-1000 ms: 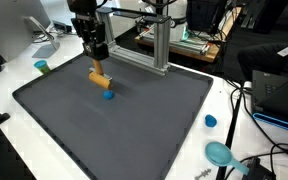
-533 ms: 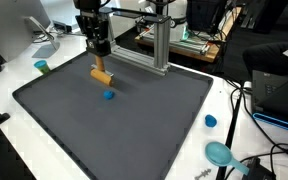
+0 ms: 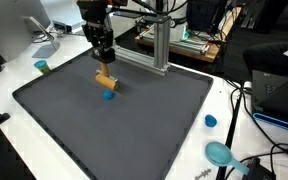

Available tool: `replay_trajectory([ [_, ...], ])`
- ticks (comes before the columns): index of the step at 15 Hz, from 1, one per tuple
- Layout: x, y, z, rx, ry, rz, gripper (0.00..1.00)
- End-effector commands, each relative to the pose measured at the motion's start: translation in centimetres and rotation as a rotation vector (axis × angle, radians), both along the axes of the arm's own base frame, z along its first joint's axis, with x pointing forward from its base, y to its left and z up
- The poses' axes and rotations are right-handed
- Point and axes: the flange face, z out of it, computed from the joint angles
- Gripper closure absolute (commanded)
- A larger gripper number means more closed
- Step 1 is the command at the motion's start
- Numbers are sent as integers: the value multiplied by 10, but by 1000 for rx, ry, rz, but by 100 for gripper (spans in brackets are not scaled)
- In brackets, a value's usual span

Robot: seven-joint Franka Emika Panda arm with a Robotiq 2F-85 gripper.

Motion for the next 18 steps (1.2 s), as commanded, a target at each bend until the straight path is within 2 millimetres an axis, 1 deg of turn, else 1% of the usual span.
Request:
replay_trajectory([
  [1, -5, 9, 2, 13, -33, 0, 77],
  [5, -2, 22, -2, 3, -56, 19, 77],
  [8, 5, 28, -6, -11, -64, 16, 77],
  [12, 13, 27, -15, -21, -62, -15, 77],
  [18, 18, 23, -26, -61, -35, -30, 77],
])
